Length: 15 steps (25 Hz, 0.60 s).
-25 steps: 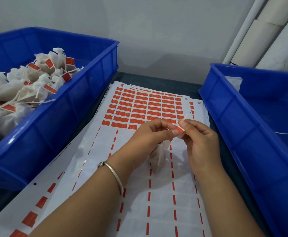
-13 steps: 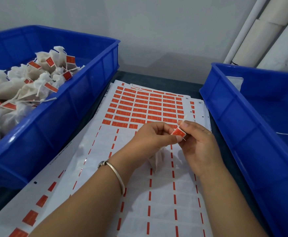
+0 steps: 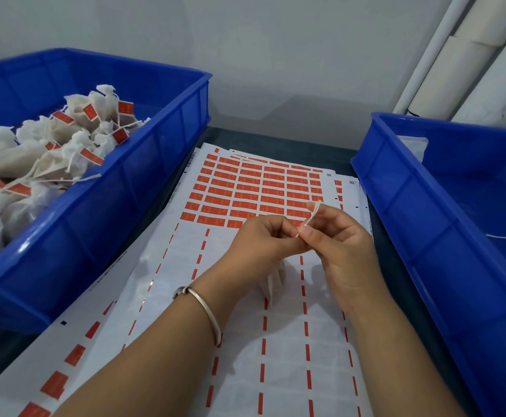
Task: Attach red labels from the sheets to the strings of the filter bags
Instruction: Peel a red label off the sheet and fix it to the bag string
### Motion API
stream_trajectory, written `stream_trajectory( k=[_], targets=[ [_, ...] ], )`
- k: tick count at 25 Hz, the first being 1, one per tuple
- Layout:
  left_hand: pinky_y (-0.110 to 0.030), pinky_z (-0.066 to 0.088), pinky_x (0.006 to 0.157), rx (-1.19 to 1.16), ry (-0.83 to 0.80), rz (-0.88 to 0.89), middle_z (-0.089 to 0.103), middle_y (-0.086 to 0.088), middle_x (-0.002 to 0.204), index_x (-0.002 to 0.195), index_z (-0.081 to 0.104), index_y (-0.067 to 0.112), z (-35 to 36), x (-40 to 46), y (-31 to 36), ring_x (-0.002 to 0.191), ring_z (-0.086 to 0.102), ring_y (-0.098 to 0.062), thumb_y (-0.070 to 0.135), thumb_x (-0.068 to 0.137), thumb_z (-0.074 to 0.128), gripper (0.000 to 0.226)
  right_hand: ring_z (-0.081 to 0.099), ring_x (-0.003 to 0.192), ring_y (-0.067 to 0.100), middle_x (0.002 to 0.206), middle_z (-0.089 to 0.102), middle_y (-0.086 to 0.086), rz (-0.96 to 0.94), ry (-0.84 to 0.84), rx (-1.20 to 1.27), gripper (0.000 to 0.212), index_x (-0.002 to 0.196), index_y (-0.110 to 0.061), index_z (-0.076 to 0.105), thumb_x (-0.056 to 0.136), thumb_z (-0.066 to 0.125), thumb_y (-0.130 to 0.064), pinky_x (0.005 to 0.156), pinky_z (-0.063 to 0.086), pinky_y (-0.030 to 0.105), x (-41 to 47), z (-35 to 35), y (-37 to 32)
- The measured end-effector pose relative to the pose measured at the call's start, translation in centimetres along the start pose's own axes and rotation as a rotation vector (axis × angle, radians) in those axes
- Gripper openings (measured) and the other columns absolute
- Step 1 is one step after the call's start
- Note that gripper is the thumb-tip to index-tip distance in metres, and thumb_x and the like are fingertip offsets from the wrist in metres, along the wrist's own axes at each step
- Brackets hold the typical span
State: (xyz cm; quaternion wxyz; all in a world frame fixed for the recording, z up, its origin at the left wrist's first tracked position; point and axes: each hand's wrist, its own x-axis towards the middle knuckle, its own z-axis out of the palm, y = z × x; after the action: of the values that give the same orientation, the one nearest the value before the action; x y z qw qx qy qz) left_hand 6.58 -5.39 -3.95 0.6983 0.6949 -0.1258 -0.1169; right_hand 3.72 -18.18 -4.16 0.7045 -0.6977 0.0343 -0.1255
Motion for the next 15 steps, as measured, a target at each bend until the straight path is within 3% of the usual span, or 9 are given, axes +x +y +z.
stream_trajectory(
  k=[5,11,15],
  targets=[
    [-0.011,0.05,0.062,0.019,0.004,-0.007,0.069,0.005,0.071,0.071,0.067,0.021,0.02,0.09,-0.03,0.073,0.067,-0.011,0.015,0.08,0.071,0.011,0.069,0.087,0.003,0.086,0.072,-0.017,-0.008,0.045,-0.031,0.021,0.089,-0.035,0.065,0.08,0.072,-0.017,0.068,0.055,0.016,0.16,-0.19,0.18],
    [-0.009,0.047,0.06,0.011,-0.03,-0.026,0.068,0.015,0.07,0.075,0.07,0.025,-0.44,-0.05,0.55,0.071,0.064,0.0,0.02,0.084,0.065,0.012,0.07,0.091,0.007,0.093,0.072,-0.019,0.036,0.042,0.011,0.029,0.087,-0.038,0.07,0.059,0.071,-0.043,0.079,0.056,0.029,0.19,-0.64,-0.09],
    [-0.023,0.054,0.07,0.019,0.007,-0.038,0.07,0.01,0.075,0.076,0.071,0.026,-0.55,-0.19,0.76,0.079,0.065,-0.012,0.024,0.085,0.063,0.013,0.069,0.095,0.01,0.1,0.073,-0.014,0.074,0.02,0.122,0.044,0.09,-0.037,0.072,0.048,0.074,-0.051,0.076,0.056,0.025,0.22,-0.39,0.11]
  ],
)
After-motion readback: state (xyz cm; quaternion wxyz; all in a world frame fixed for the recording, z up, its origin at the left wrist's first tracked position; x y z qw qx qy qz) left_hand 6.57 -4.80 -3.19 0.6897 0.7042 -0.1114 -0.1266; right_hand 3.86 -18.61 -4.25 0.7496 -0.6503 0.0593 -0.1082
